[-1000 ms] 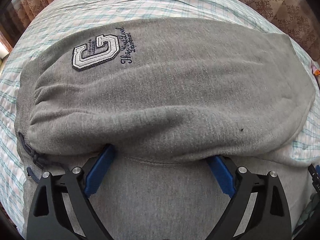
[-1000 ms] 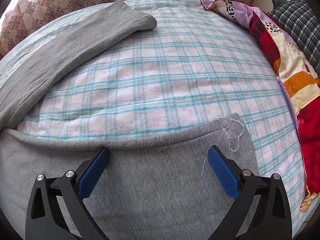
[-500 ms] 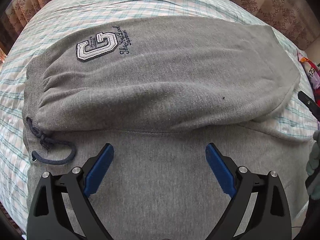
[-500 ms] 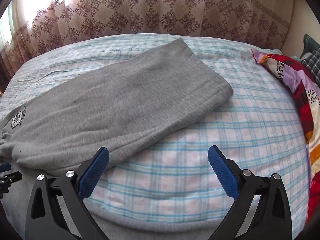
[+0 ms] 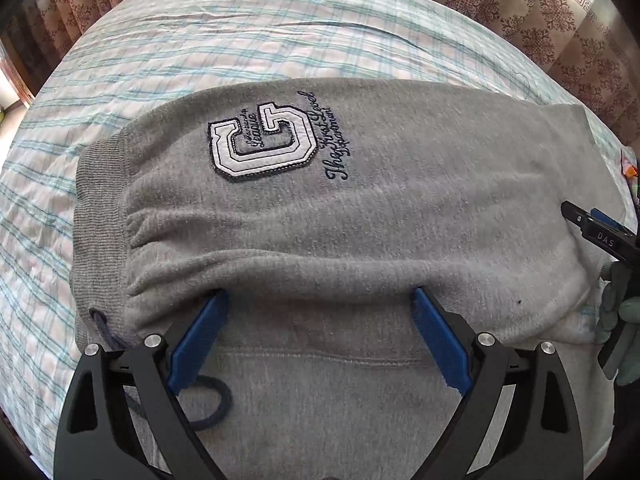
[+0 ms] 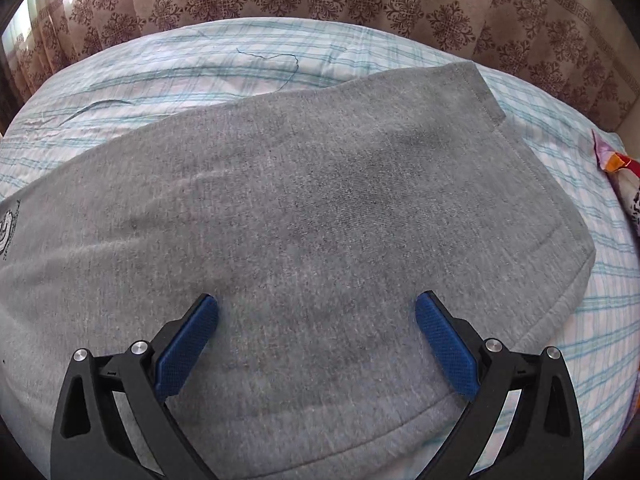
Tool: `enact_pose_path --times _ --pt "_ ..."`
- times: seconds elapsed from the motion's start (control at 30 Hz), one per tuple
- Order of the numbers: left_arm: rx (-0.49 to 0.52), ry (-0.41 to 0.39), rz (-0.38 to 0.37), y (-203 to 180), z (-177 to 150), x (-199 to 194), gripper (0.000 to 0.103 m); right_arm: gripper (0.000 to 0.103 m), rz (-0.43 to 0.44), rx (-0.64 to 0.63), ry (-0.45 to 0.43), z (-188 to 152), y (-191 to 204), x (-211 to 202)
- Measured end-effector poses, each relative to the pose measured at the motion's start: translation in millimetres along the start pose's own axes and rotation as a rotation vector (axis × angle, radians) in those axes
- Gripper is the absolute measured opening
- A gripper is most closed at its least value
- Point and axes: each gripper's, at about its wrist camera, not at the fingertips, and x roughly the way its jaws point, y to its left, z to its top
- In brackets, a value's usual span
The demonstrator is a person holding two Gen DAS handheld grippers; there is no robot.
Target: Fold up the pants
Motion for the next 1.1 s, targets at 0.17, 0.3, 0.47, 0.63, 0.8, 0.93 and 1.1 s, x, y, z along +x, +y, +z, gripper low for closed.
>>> enact_pose_path --times 0.17,0.3,0.47,0.63,0.8,0.93,1.1 --pt "-0.002 0.039 -0.020 4 7 7 0.095 0.098 -0.002 0.030 0.006 22 -5 14" --pt "-0.021 0.040 -0.068 8 10 -6 0.095 0.098 -0.003 0.045 0.009 39 -6 17" --pt "0.008 0.006 -0.079 9 22 -20 0.095 0.098 0.015 0.099 -0.020 64 -19 14" --pt "0.015 -0.026 -0.043 16 42 -22 0.095 0.098 0.003 0.158 -0.028 94 -42 21" --pt "0.050 -0.095 0.044 29 71 -22 0.095 0.098 -0.094 0.098 -0.064 125 -56 25" --pt "0.092 -0.108 0.107 44 95 -7 0.095 0.098 -0.158 0.121 -0.081 150 -82 31" --pt "0.115 -0.071 0.091 59 110 15 0.095 0.098 -0.155 0.148 -0.080 171 -103 47"
